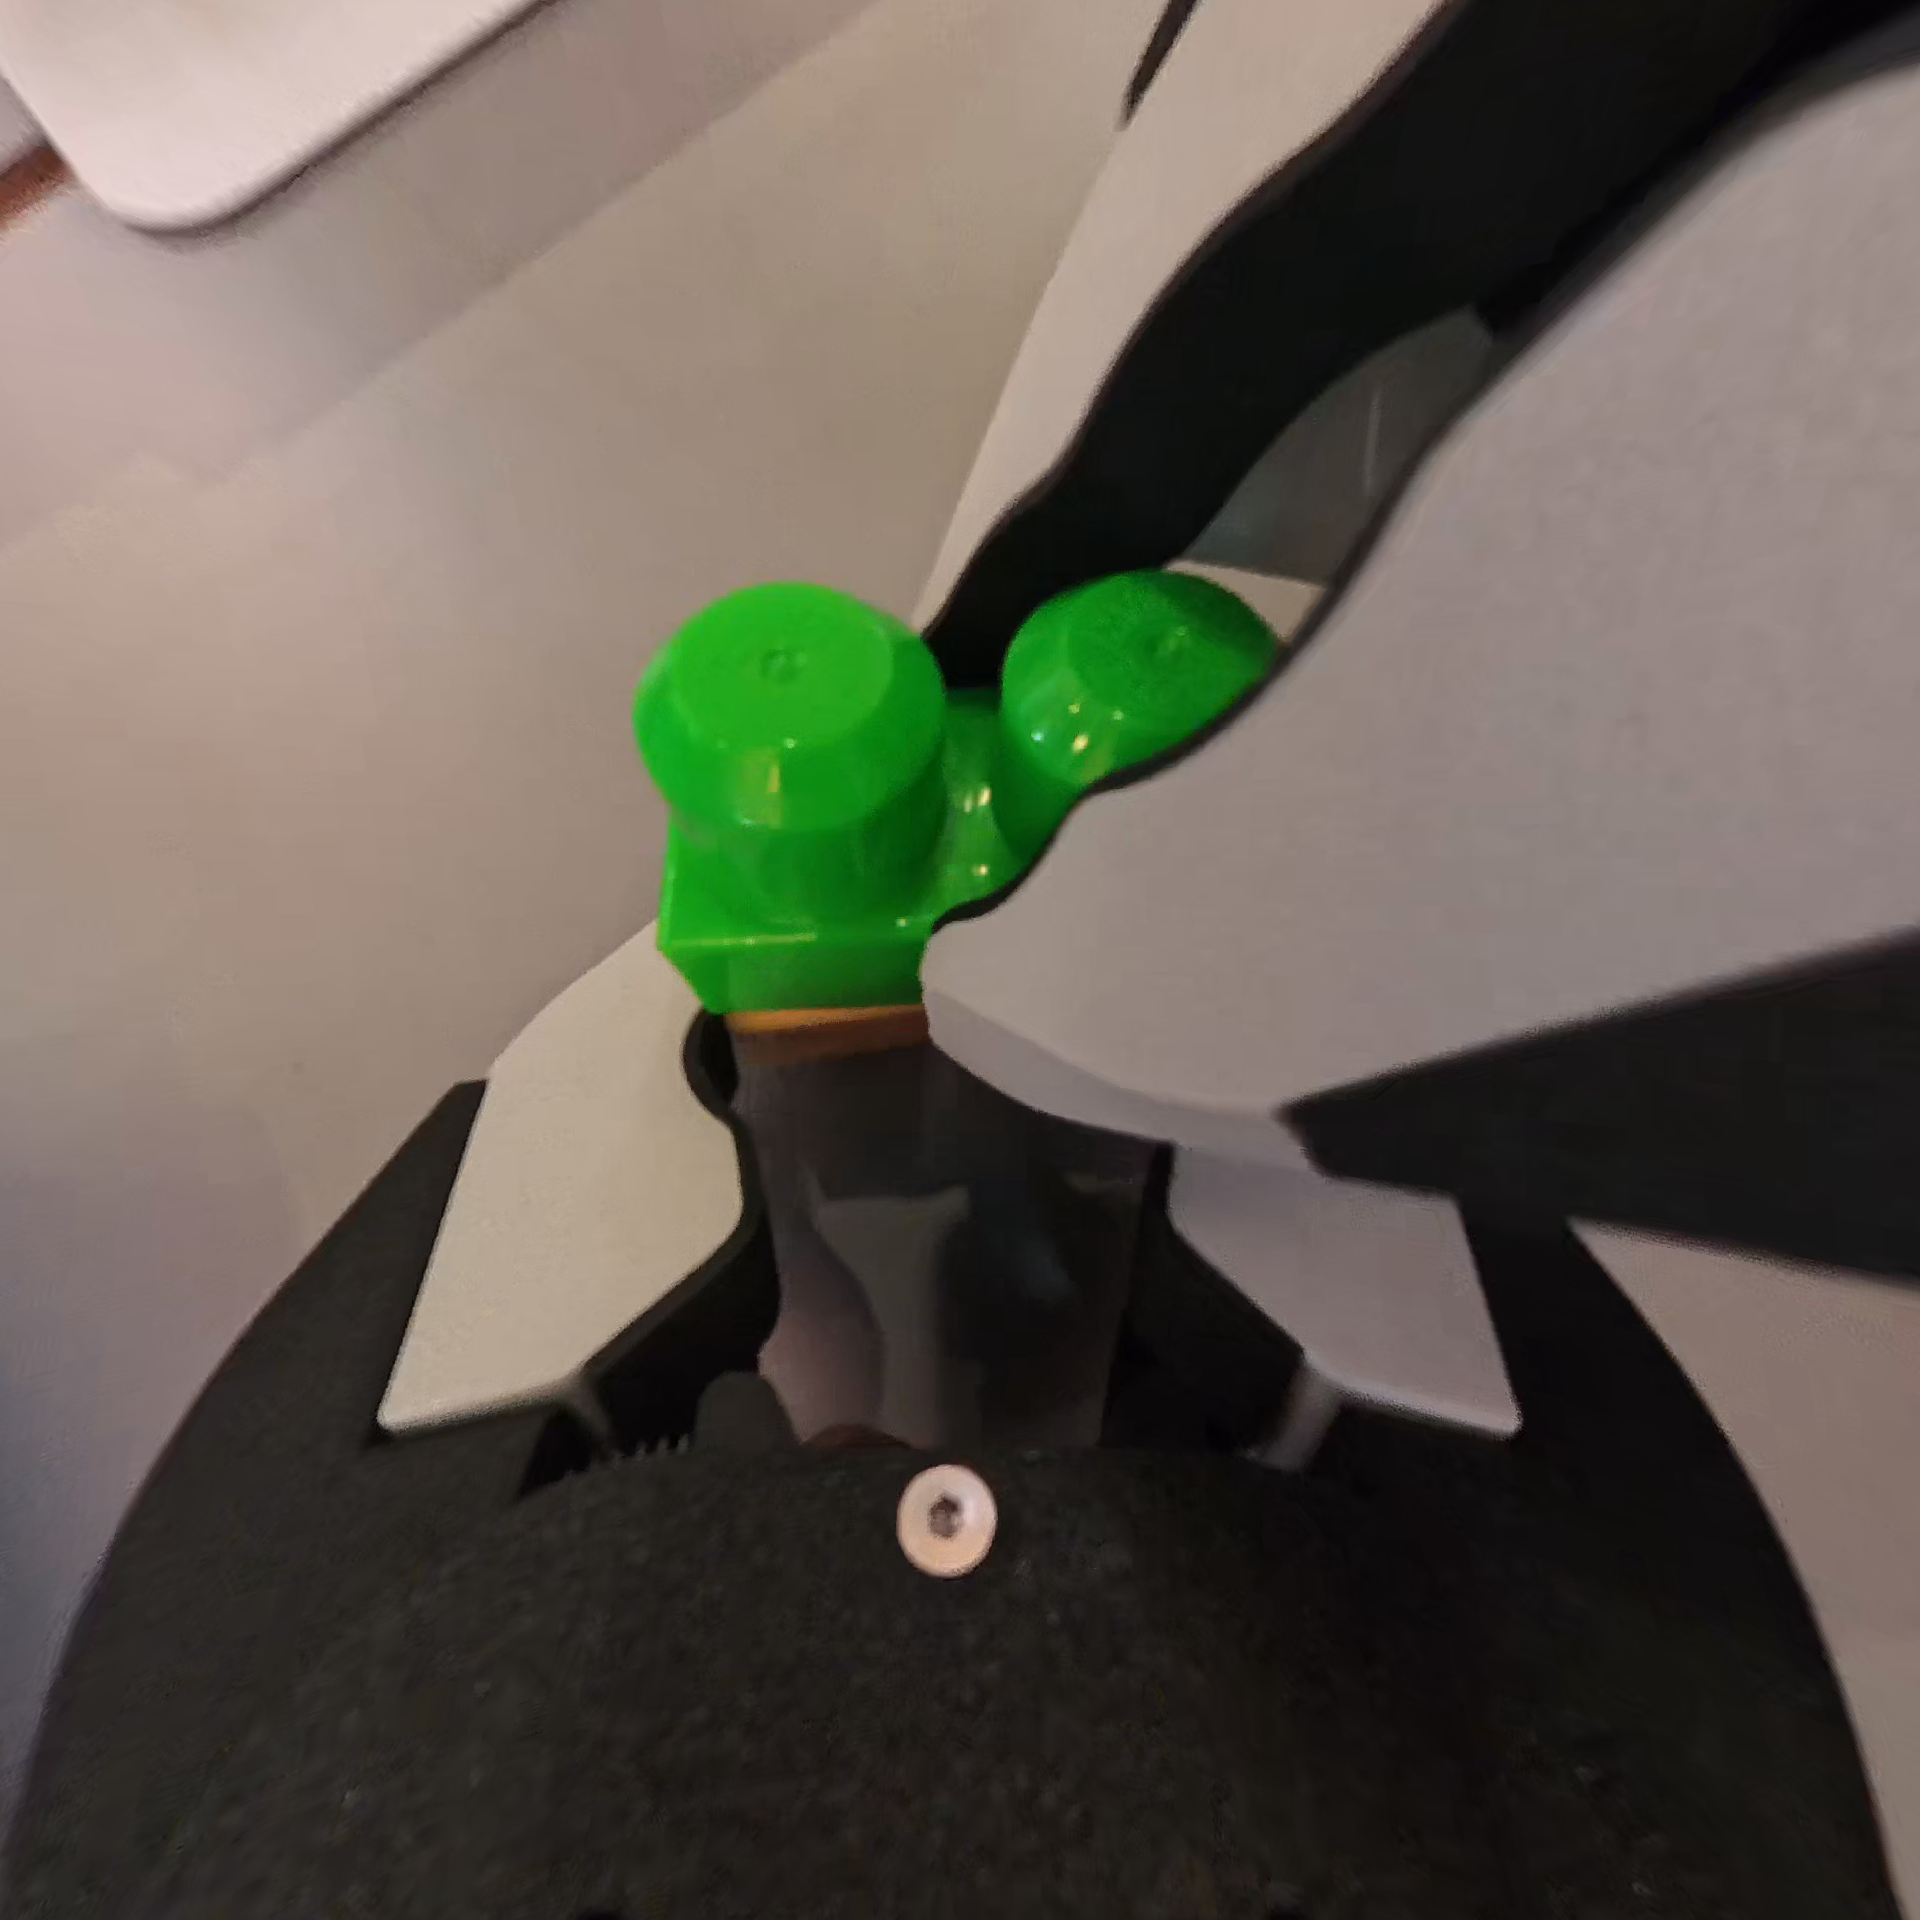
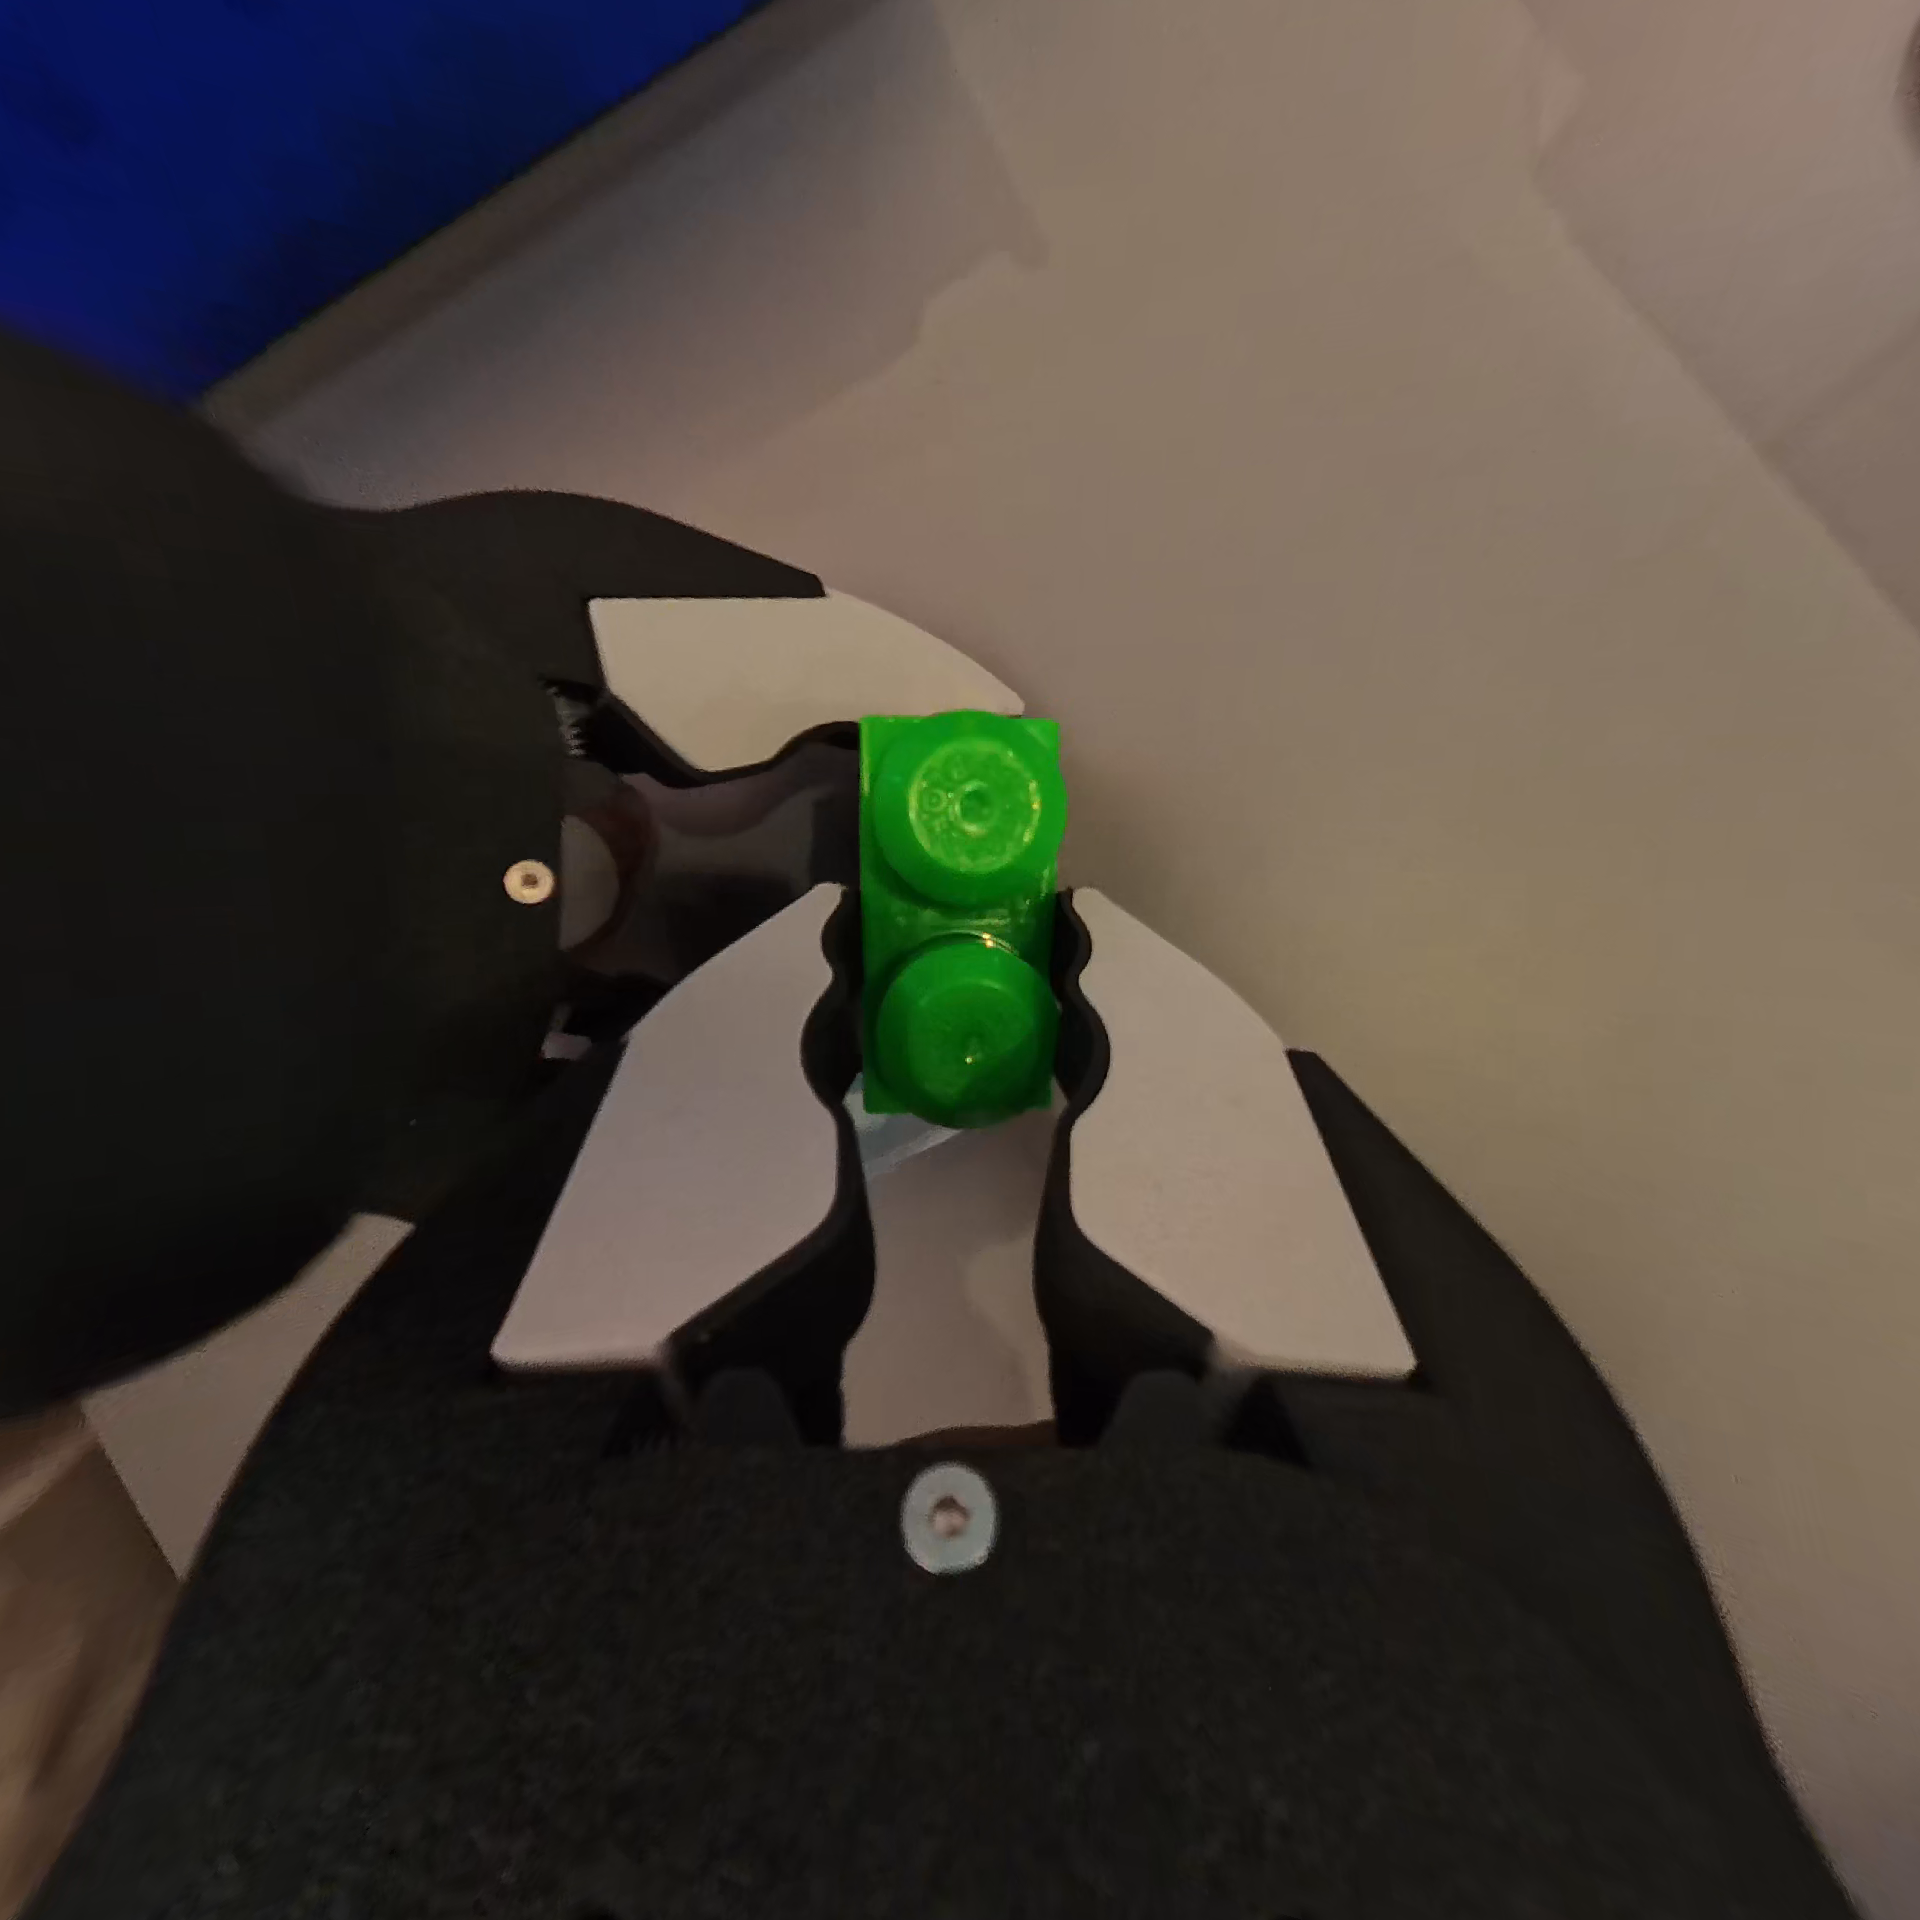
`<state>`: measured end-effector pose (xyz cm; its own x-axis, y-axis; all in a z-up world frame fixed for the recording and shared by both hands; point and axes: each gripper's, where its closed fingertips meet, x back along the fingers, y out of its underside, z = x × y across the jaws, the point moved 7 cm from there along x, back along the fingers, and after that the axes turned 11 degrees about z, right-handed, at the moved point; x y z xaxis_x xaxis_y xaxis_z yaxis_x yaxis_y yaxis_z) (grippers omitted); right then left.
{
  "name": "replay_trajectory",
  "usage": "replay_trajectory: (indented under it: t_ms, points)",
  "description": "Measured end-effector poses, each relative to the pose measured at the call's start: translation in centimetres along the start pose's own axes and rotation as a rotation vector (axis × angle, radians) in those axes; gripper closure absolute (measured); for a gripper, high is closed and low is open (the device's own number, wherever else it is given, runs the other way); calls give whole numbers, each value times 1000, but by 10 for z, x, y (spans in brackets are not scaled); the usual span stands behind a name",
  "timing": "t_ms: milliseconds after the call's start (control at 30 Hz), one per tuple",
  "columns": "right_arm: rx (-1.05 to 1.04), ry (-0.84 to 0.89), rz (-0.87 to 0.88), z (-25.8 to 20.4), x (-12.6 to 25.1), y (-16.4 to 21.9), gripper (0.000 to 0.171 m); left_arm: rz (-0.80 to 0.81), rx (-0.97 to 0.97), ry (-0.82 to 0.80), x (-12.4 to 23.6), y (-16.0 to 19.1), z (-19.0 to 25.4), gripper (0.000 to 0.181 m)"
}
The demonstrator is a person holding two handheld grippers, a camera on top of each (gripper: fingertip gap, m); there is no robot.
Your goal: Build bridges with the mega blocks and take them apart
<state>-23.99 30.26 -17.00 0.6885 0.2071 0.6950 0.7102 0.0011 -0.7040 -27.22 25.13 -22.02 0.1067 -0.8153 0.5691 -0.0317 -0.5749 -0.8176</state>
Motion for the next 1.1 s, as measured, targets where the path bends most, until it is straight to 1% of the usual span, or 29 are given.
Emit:
replay_trajectory:
  t_ms: [33, 200, 333, 433, 500, 600, 767, 900, 1100]
  points:
    - [-14, -14, 12, 2, 2, 1, 136, -17, -35, -8, 1, -1, 1, 98]
    - [-66, -40, 145, 8, 21, -2, 136, 20, -95, -15, 5, -19, 3, 98]
    - [-81, -60, 246, 7, 44, -13, 136, 98, -163, -51, 17, -41, 3, 98]
    - [-101, -85, 289, 7, 55, -17, 136, 150, -217, -65, 24, -51, 5, 98]
    - [-110, -92, 288, 7, 55, -14, 136, 153, -225, -60, 24, -50, 7, 98]
    - [-130, -84, 259, 8, 46, -4, 136, 117, -198, -35, 18, -39, 11, 98]
    - [-116, -34, 216, 3, 40, 9, 136, 54, -137, 16, 12, -27, 19, 98]
    - [-112, -23, 218, 1, 45, 10, 136, 68, -109, 39, 15, -28, 22, 99]
    - [-105, 11, 170, -7, 46, 12, 136, 99, -70, 53, 17, -22, 28, 99]
